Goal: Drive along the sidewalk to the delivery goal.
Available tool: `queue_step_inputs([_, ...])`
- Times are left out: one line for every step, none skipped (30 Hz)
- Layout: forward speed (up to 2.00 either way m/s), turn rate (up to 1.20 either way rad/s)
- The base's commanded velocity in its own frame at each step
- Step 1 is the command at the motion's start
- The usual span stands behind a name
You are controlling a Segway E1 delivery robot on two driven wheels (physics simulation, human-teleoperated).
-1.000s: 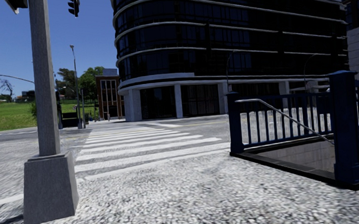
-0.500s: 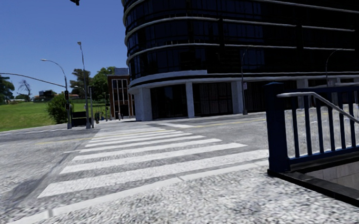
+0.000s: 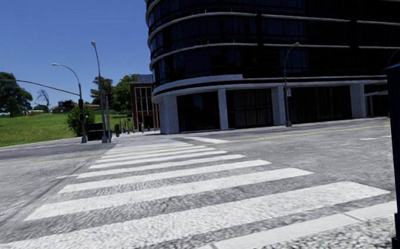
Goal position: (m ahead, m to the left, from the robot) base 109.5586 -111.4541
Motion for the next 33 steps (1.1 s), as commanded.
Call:
queue_step_inputs([2.0, 0.38])
queue_step_inputs([2.0, 0.38])
queue_step_inputs([2.0, 0.38])
queue_step_inputs([2.0, 0.38])
queue_step_inputs([2.0, 0.38])
queue_step_inputs([2.0, 0.38])
queue_step_inputs([2.0, 0.38])
queue_step_inputs([2.0, 0.38])
queue_step_inputs([1.94, 0.38])
queue_step_inputs([1.94, 0.38])
queue_step_inputs([1.89, 0.38])
queue_step_inputs([1.82, 0.38])
queue_step_inputs([1.74, 0.38])
queue_step_inputs([1.74, 0.38])
queue_step_inputs([1.68, 0.38])
queue_step_inputs([1.62, 0.38])
queue_step_inputs([1.49, 0.38])
queue_step_inputs([1.49, 0.38])
queue_step_inputs([1.37, 0.37])
queue_step_inputs([1.32, 0.32])
queue_step_inputs([1.27, 0.28])
queue_step_inputs([1.26, 0.27])
queue_step_inputs([1.26, 0.27])
queue_step_inputs([1.25, 0.26])
queue_step_inputs([1.25, 0.23])
queue_step_inputs([1.25, 0.11])
queue_step_inputs([1.25, 0.11])
queue_step_inputs([1.25, 0.0])
queue_step_inputs([1.25, 0.0])
queue_step_inputs([1.25, 0.0])
queue_step_inputs([1.25, 0.0])
queue_step_inputs([1.25, 0.0])
queue_step_inputs([1.25, 0.0])
